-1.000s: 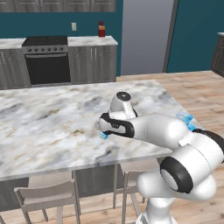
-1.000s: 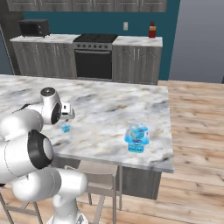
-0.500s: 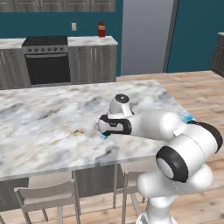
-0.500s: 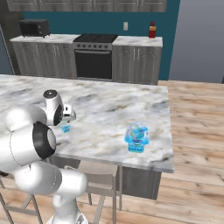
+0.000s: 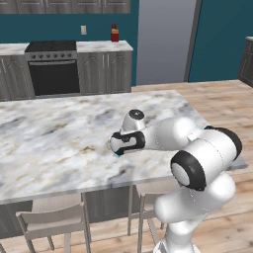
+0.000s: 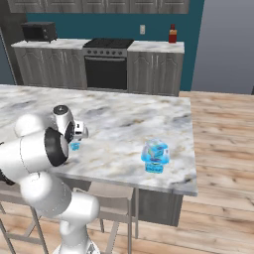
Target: Stack the yogurt containers by placing the smaller containers on top of the larger containers.
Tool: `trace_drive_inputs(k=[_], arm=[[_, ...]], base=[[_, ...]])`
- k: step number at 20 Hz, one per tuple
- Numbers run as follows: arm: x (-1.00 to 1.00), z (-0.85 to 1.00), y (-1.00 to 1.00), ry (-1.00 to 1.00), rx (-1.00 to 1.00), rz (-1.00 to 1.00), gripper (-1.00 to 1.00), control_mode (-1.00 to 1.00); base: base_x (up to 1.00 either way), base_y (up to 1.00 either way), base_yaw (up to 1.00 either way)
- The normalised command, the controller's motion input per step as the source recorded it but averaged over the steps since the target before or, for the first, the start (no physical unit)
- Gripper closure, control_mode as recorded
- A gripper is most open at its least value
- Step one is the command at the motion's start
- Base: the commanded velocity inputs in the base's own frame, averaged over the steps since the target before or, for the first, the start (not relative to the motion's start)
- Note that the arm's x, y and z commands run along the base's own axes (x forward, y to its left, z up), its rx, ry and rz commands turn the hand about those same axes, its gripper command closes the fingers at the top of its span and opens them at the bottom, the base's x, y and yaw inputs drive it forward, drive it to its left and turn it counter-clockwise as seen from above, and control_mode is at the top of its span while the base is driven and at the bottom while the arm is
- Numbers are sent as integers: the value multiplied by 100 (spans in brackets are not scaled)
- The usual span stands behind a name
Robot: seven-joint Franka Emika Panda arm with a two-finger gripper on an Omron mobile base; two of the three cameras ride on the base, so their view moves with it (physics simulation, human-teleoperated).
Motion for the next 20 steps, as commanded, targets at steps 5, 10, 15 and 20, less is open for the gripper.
trace_drive_inputs(k=[5, 10, 15, 20], arm=[[20, -17, 1, 0, 0, 0, -100, -100], [26, -12, 13, 0, 0, 0, -100, -100], [23, -13, 18, 0, 0, 0, -100, -100], [17, -17, 18, 0, 0, 0, -100, -100]], base=[[0, 0, 0], [0, 0, 0], [0, 0, 0], [0, 0, 0]])
